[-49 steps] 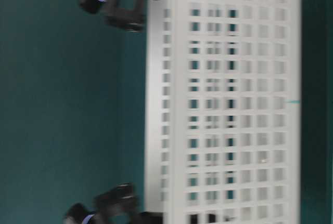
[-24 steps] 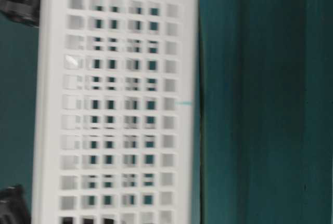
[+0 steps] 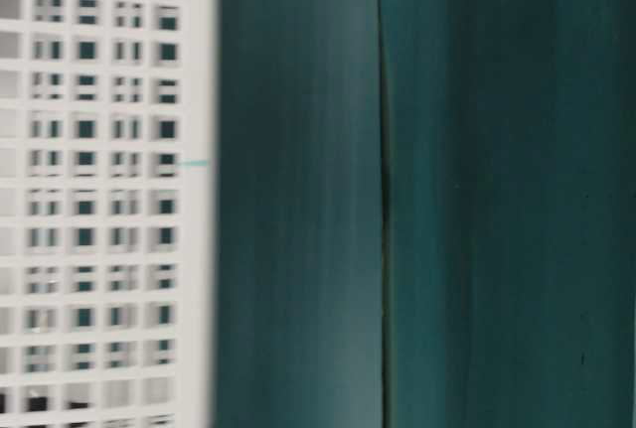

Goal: Lift the white basket with both hands.
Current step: 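Lift the basket with both grippers and pull it back, then hold the basket raised with both grippers, then move the basket forward and lower it onto the table with both grippers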

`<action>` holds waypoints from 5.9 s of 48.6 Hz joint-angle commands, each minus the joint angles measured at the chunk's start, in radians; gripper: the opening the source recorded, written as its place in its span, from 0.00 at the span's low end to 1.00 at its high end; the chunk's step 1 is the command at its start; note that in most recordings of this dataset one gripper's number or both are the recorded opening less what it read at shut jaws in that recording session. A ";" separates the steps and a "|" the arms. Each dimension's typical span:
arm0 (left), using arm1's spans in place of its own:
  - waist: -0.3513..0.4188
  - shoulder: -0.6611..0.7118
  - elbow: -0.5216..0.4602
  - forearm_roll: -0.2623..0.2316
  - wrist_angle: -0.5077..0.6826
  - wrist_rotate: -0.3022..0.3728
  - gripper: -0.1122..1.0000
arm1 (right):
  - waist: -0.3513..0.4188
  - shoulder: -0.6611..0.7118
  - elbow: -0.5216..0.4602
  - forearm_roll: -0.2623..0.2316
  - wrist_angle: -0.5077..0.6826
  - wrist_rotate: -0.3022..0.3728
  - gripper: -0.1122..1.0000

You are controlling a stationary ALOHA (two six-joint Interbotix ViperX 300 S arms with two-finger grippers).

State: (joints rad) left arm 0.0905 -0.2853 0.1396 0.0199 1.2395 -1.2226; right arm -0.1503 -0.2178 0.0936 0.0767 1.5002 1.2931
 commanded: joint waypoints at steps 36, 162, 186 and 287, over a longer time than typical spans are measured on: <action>0.032 0.158 -0.463 0.008 0.281 0.075 0.23 | 0.018 0.138 -0.425 -0.044 0.259 -0.052 0.28; -0.028 -0.046 -0.040 0.021 0.075 0.035 0.22 | 0.061 -0.021 0.038 -0.026 -0.035 -0.040 0.28; -0.026 -0.061 0.219 0.021 -0.146 0.035 0.22 | 0.100 -0.061 0.301 -0.026 -0.299 0.002 0.28; 0.000 0.202 0.459 0.021 -0.563 0.038 0.17 | 0.103 0.201 0.557 -0.037 -0.825 0.046 0.28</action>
State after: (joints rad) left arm 0.0951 -0.1043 0.6228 0.0353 0.7041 -1.1965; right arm -0.0644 -0.0430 0.6519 0.0399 0.7148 1.3622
